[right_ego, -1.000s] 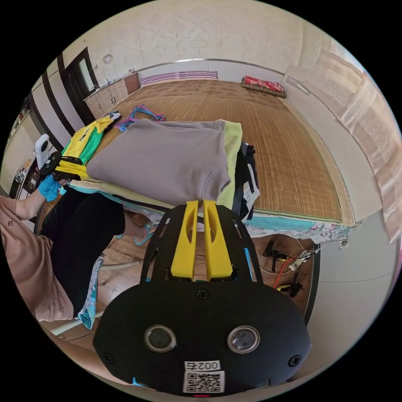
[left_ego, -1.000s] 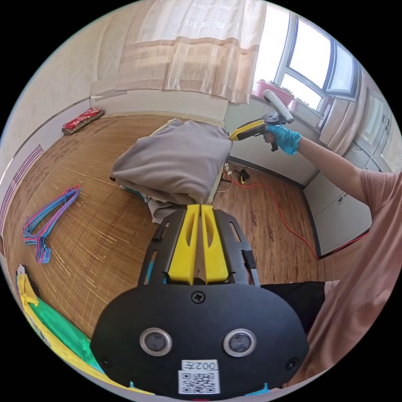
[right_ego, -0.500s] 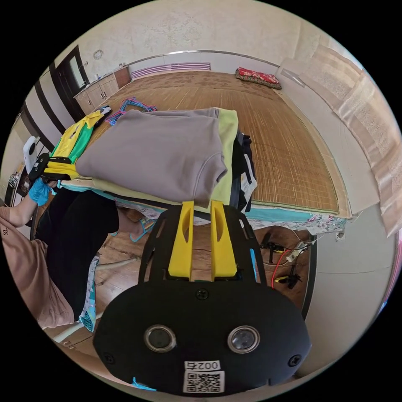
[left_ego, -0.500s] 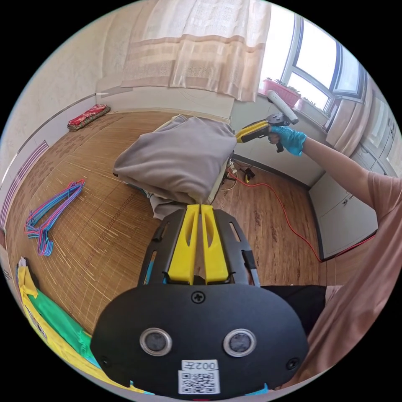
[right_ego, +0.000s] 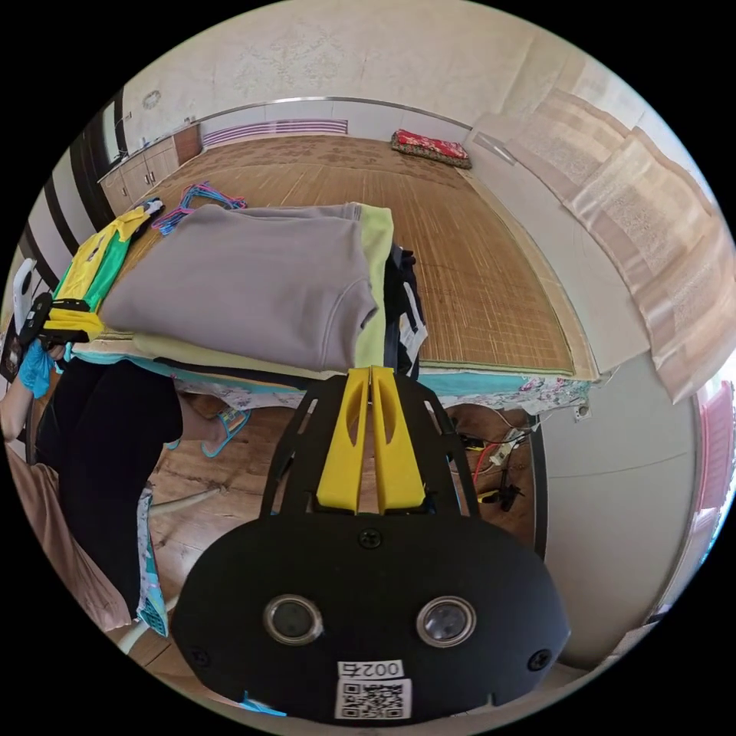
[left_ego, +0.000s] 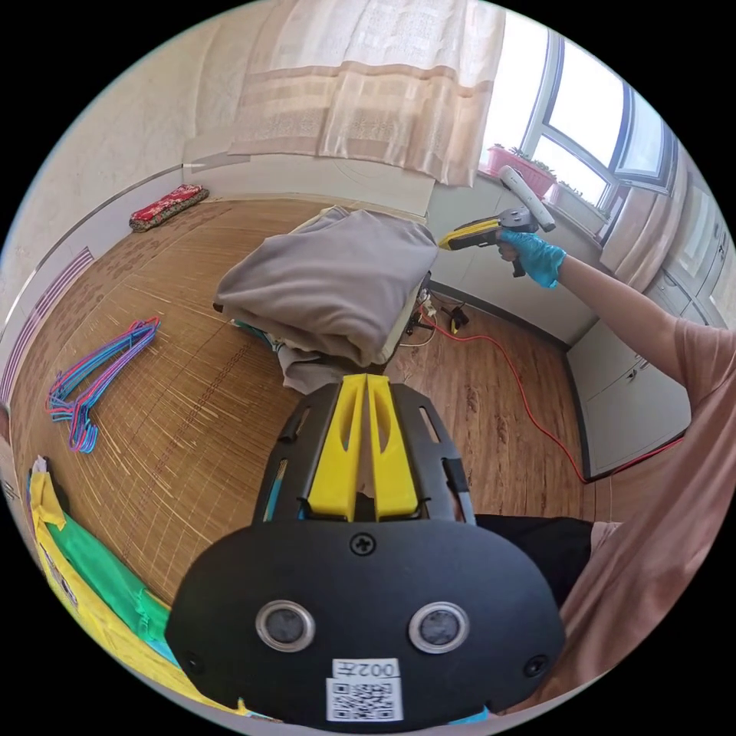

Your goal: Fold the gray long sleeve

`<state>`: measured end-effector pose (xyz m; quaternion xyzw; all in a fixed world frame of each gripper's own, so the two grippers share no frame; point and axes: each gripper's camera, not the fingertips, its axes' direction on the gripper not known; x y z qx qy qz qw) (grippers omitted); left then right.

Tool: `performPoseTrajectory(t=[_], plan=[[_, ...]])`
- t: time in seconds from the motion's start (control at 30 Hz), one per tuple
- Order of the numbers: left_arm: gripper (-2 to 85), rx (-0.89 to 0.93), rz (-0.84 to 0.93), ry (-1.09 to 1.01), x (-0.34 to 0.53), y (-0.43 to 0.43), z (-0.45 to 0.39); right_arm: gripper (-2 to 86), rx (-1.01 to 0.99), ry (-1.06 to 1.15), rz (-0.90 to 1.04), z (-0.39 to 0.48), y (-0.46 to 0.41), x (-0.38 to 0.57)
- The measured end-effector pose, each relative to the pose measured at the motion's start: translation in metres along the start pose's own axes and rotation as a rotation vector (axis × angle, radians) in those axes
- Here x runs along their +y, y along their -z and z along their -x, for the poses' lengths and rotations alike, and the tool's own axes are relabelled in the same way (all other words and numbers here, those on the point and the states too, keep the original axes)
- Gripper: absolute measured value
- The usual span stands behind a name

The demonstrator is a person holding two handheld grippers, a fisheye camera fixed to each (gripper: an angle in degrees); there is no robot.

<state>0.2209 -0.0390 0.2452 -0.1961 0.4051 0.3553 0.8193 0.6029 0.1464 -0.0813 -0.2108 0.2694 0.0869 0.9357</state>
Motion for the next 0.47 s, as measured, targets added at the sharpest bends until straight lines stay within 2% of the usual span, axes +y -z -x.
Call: performPoseTrajectory(t=[0.23, 0.47], plan=[[-1.0, -0.032, -0.006, 0.075, 0.048, 0.033, -0.004, -0.8, -0.016, 0.001, -0.039, 0.062, 0.049, 0.008], [-1.1, -0.161, -0.014, 0.225, 0.123, 0.077, -0.013, -0.8, -0.106, 0.104, -0.074, 0.183, 0.092, 0.009]])
